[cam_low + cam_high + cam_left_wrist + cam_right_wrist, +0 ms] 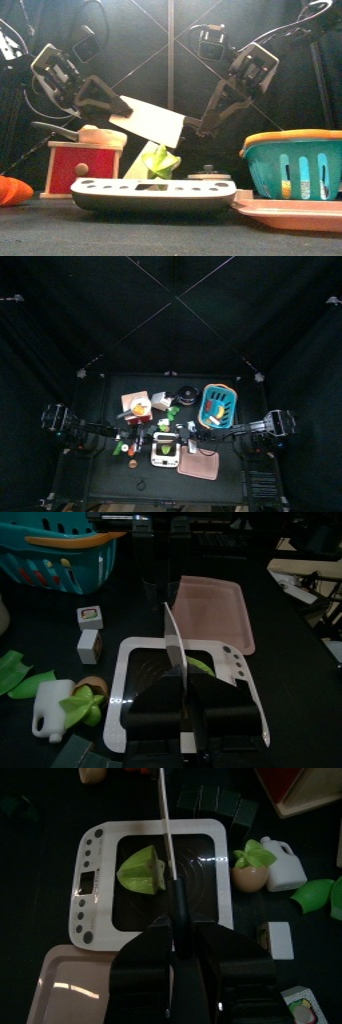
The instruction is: Put cleaver in holder
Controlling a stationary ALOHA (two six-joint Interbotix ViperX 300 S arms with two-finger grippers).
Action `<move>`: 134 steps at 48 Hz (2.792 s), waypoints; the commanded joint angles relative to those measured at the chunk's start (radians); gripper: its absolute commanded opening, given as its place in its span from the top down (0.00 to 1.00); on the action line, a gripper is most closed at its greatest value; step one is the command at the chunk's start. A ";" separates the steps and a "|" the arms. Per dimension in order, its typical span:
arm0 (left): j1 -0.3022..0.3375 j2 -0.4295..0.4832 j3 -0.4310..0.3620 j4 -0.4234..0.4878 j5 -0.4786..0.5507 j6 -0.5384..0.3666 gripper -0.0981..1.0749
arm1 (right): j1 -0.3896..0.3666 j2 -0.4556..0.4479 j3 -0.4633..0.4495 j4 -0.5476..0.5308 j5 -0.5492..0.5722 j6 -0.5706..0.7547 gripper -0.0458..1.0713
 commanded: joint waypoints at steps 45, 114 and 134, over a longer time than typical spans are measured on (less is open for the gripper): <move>0.207 -0.212 -0.054 -0.095 -0.014 -0.003 0.29 | -0.094 -0.265 -0.081 0.058 0.337 0.005 0.53; 0.244 -0.568 0.149 -0.146 0.035 -0.002 0.29 | -0.321 0.031 -0.604 0.078 1.042 -0.170 0.53; 0.245 -0.568 0.152 -0.146 0.035 -0.002 0.29 | -0.341 0.057 -0.607 0.077 1.040 -0.175 0.53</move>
